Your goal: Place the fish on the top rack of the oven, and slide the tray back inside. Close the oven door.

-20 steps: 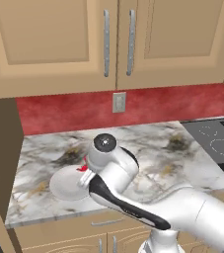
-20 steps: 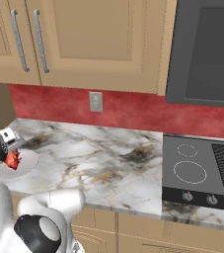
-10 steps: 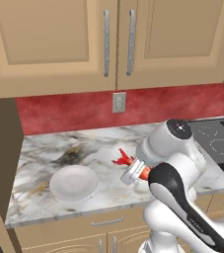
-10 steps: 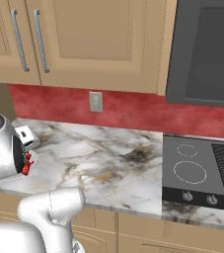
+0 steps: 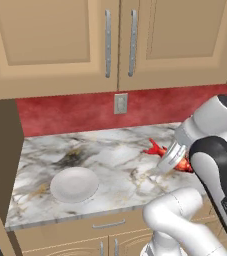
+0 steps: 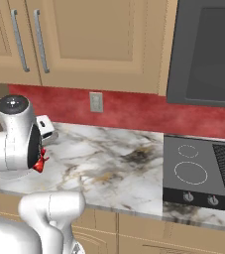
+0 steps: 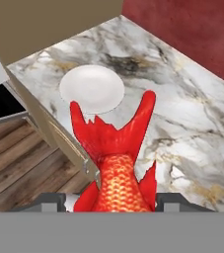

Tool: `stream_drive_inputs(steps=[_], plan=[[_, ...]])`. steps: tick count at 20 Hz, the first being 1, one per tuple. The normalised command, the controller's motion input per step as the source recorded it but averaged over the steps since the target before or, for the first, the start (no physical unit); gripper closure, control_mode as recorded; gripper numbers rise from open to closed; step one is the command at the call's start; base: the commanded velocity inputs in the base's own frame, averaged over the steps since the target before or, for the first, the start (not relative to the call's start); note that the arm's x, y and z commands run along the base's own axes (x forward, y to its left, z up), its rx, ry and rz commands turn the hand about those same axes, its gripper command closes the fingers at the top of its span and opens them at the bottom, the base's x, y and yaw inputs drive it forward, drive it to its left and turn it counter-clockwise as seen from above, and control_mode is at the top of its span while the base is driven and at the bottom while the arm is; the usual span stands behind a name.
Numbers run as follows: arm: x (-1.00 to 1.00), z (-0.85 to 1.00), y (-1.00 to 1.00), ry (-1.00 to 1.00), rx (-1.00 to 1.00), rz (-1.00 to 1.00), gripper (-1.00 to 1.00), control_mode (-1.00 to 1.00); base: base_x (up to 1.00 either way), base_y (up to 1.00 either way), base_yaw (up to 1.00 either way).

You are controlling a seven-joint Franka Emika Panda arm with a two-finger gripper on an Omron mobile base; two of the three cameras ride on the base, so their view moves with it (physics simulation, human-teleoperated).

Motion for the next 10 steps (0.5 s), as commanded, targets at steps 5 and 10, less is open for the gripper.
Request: stream_drive_inputs(steps=[5, 10], plan=[[0.0, -0.01, -0.02, 0.0, 0.0, 0.0, 1.0, -1.0, 0.0, 0.0, 0.0], [0.04, 0.0, 0.0, 0.0, 0.0, 0.0, 1.0, -1.0, 0.0, 0.0, 0.0]])
